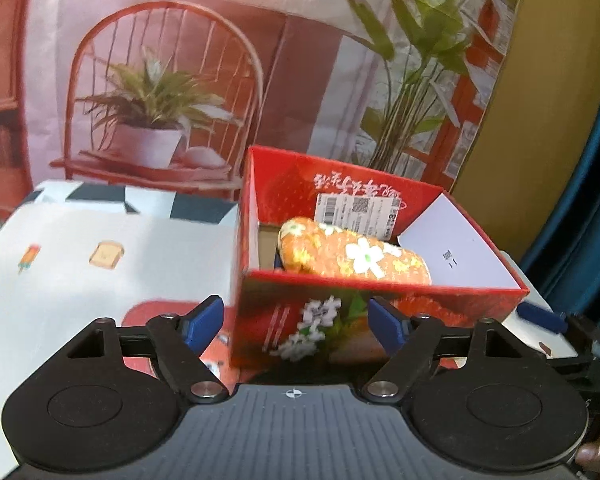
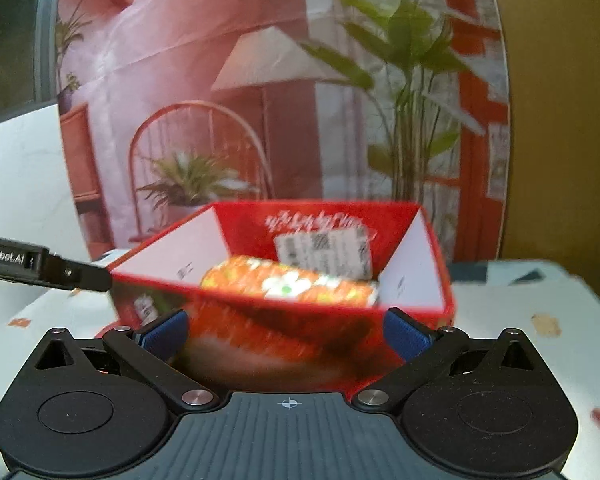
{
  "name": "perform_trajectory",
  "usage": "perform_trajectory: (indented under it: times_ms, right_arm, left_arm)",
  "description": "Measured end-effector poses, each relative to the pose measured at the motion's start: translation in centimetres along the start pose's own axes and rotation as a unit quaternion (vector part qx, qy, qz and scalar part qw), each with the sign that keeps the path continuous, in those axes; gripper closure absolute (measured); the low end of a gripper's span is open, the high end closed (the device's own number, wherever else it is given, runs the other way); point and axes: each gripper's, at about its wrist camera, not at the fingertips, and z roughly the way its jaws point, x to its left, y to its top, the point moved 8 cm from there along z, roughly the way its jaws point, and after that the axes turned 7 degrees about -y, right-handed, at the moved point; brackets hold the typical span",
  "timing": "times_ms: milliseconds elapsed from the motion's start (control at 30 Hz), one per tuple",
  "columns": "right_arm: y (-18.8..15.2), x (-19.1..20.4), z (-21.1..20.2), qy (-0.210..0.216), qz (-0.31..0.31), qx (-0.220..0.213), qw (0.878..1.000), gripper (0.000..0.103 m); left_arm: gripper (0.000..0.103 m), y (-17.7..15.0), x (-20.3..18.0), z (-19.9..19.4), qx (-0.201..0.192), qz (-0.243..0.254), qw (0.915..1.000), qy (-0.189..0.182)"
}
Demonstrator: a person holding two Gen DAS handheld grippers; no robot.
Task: Organize soft objects
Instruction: 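Reach down and close both grippers on the black eye mask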
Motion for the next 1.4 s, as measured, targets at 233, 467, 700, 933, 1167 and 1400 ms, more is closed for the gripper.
perform_trajectory:
  times_ms: [233,467,700,933,1167,1400]
  right_arm:
    - [-3.4,-0.2,1.4,-0.015,0.011,0.051,0.999,0.000]
    - [-6.2,1.6,3.1,-0.011,-0.030,0.083,0.996,0.001]
    - [-8.0,1.7,3.7,0.012,-0.026,0.099,0.995,0.001]
    - [-8.6,1.6,4.2,0.044,-0.011,0.124,0.991,0.001]
    - [-8.6,1.3,4.4,0.070,0.012,0.132,0.989,0.001]
    - [-8.4,1.0,3.7,0.082,0.022,0.102,0.991,0.027]
  left_arm:
    - [0.020,-3.5,0.7,1.9,0.036,-0.018,0.9991,0.015]
    - [0.020,-5.7,1.3,3.0,0.060,-0.017,0.9977,0.029]
    - [0.020,-7.4,2.2,3.8,0.079,-0.038,0.9956,0.034]
    - [0.020,-8.5,3.5,5.2,0.088,-0.053,0.9936,0.048]
    - [0.018,-9.0,3.7,5.3,0.081,-0.048,0.9944,0.048]
    - [0.012,-9.4,3.5,5.1,0.077,-0.037,0.9949,0.053]
